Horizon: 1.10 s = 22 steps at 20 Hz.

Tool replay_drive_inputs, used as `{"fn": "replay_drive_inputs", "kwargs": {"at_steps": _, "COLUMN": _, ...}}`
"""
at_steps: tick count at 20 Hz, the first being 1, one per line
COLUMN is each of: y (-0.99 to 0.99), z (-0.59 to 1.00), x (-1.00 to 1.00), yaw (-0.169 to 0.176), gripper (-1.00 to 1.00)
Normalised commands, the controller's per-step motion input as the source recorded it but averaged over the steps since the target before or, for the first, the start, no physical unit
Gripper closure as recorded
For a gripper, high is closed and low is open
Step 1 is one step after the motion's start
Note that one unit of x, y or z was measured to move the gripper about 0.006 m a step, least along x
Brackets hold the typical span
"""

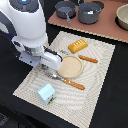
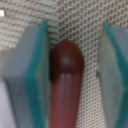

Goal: Interact with the objects in diverse but meaningful ways.

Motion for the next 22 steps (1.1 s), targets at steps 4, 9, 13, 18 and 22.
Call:
{"fn": "replay_drive_inputs", "kwargs": {"at_steps": 4, "y": 0.17, "z": 0.27, "x": -0.28, "yaw": 0.016, "gripper": 1.0}}
{"fn": "replay_drive_inputs", "kwargs": {"at_steps": 9, "y": 0.38, "z": 1.0, "x": -0.35, "yaw": 0.0, "gripper": 1.0}}
{"fn": "replay_drive_inputs", "kwargs": {"at_steps": 13, "y": 0.45, "z": 1.0, "x": -0.34, "yaw": 0.0, "gripper": 1.0}}
{"fn": "replay_drive_inputs", "kwargs": {"at_steps": 18, "y": 0.57, "z": 1.0, "x": -0.23, "yaw": 0.0, "gripper": 1.0}}
{"fn": "replay_drive_inputs", "kwargs": {"at_steps": 22, "y": 0.66, "z": 1.0, "x": -0.13, "yaw": 0.0, "gripper": 1.0}}
